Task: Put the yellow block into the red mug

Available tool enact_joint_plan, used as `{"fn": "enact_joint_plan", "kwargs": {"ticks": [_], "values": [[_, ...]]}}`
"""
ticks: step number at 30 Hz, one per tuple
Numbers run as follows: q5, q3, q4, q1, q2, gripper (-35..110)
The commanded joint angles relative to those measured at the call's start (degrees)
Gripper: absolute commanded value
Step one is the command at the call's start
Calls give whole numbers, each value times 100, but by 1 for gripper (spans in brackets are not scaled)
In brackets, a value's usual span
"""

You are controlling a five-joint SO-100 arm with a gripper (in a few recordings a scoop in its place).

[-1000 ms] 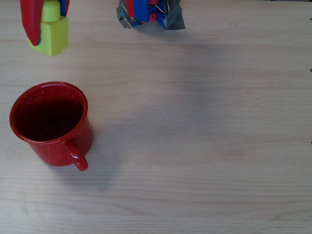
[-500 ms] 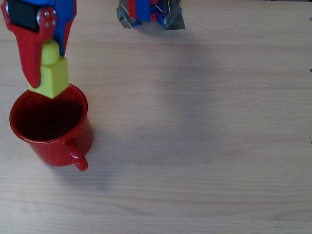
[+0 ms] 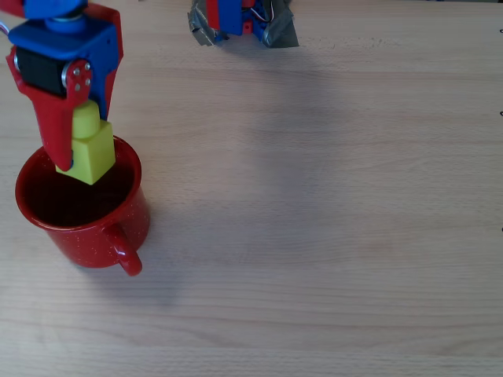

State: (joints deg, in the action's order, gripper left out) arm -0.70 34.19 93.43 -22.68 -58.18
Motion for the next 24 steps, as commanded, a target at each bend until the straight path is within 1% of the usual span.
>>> {"fn": "enact_joint_plan", "kwargs": {"ticks": [1,6,15,19,24], "values": [[114,-343,-114,-114,-246,0],[141,-343,-193,-193,-105,1],[229,-325,-202,-246,-18,35],[229,-325,-229,-237,-18,40],[220,-343,-264,-220,-35,40]]}}
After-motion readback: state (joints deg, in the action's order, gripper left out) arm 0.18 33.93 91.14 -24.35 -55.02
